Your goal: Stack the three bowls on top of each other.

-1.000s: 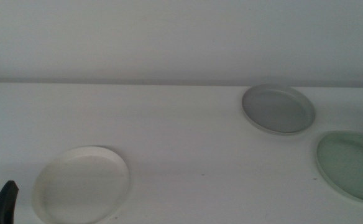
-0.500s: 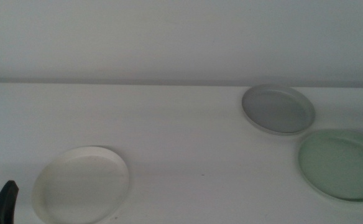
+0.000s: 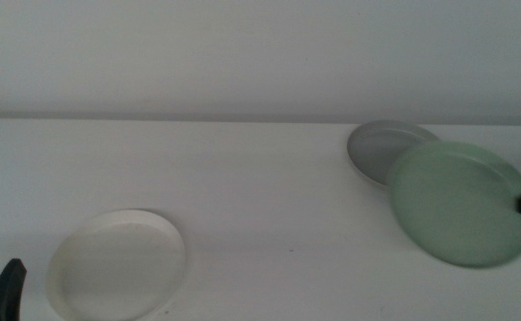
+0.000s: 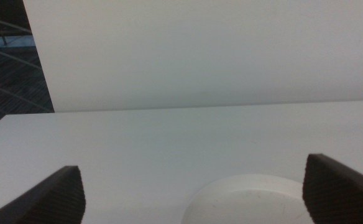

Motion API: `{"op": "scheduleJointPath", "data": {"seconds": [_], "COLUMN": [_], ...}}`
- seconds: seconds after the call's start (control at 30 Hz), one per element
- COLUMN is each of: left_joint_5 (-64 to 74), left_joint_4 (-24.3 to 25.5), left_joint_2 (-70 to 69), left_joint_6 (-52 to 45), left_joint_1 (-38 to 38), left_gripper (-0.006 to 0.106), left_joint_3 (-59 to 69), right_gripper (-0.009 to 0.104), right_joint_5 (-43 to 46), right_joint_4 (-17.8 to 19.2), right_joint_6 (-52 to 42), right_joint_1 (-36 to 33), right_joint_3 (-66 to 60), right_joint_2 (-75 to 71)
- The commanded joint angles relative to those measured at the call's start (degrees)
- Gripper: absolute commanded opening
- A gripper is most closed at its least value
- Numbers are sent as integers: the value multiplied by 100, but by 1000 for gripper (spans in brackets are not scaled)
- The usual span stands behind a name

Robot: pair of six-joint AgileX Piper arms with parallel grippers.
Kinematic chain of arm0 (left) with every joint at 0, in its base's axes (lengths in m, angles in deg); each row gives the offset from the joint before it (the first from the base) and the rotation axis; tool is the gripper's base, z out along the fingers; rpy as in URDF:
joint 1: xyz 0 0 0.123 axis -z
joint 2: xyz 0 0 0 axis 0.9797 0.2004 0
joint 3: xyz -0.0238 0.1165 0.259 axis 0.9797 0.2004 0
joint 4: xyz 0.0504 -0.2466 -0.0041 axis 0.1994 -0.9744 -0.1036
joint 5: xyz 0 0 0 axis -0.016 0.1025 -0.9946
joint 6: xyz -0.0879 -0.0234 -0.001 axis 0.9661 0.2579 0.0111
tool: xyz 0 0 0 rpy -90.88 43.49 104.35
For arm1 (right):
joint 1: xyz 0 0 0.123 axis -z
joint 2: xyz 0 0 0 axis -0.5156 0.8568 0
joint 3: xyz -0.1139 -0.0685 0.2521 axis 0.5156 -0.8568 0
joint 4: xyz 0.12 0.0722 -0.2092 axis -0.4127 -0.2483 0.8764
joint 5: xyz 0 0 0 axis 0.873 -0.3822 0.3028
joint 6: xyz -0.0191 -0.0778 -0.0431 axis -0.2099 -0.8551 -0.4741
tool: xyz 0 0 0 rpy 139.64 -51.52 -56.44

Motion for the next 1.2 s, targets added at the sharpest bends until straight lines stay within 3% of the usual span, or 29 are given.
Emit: {"op": "scheduleJointPath", "data": {"seconds": [0.0,0.2,0.37,0.47,0.57,0.8,1.17], "left_joint_5": [-66,-66,-66,-66,-66,-66,-66], "left_joint_4": [-33,-33,-33,-33,-33,-33,-33], "left_joint_2": [-241,-241,-241,-241,-241,-241,-241], "left_joint_6": [24,24,24,24,35,35,24], "left_joint_1": [-6,-6,-6,-6,-6,-6,-6], "left_gripper": [94,94,94,94,94,94,94], "left_joint_3": [232,232,232,232,232,232,232], "right_gripper": [-2,-2,-2,-2,-2,-2,-2], "right_joint_5": [67,166,145,93,-263,-478,287], "right_joint_4": [-121,234,437,1013,1432,1656,1499], "right_joint_6": [220,1328,2247,2861,3369,3487,3620], "right_joint_1": [-554,-2218,-3166,-3522,-3652,-3672,-3680], "right_joint_3": [260,1437,2565,3165,3566,3670,3670], "right_joint_2": [25,1004,1969,2464,2848,3228,3440]}}
